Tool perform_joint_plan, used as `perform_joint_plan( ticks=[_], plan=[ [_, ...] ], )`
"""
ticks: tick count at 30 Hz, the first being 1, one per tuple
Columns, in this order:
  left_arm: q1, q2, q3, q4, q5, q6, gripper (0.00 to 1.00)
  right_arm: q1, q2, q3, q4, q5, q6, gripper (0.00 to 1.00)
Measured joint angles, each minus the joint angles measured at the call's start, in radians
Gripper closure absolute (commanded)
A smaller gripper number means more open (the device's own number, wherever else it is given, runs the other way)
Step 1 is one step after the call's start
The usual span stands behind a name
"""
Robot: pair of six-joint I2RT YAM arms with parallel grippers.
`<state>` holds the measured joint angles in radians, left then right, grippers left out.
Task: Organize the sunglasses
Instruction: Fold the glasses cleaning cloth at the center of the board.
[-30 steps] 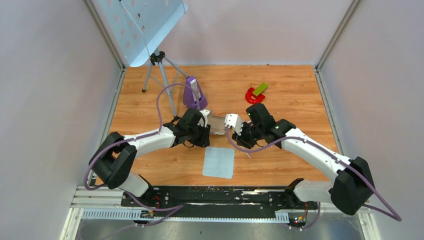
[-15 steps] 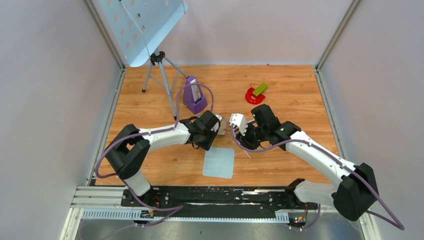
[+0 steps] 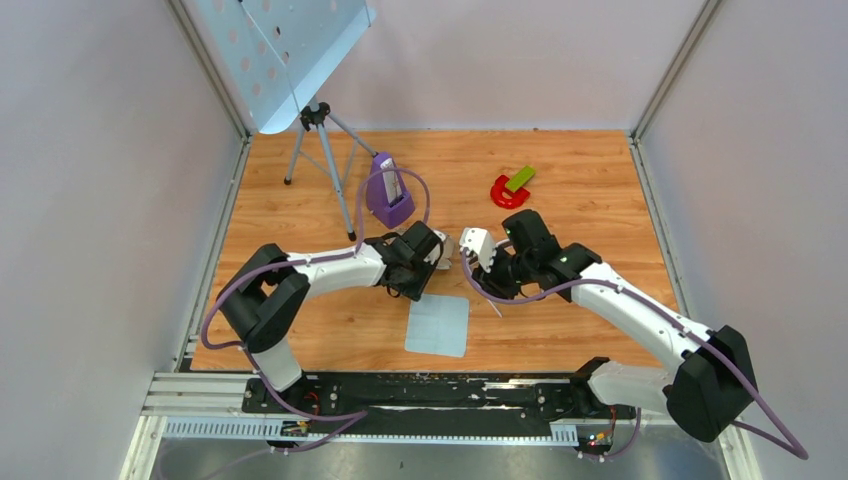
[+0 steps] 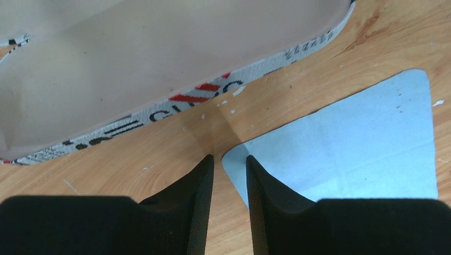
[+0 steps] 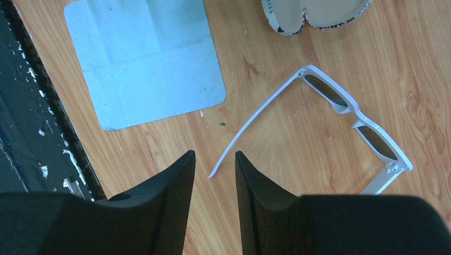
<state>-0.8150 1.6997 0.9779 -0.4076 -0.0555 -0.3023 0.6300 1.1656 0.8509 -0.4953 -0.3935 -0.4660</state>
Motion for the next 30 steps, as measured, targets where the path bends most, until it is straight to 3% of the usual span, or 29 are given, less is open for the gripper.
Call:
perform_joint_plan(
  ticks=[13,22,30],
  plan=[
    [0.001,0.016,0.013,0.027,0.011,-0.002,1.0,0.0,0.002,-0.013,0.0,-0.018,-0.003,0.62],
    [0.001,-0.047,-0.042,0.024,0.031,-0.029,1.0,0.021,0.066,-0.013,0.004,-0.048,-0.095,0.62],
    [0.0,-0.124,-0.056,0.042,0.033,-0.043,1.0,0.028,0.256,0.04,0.032,-0.132,-0.156,0.62]
  ],
)
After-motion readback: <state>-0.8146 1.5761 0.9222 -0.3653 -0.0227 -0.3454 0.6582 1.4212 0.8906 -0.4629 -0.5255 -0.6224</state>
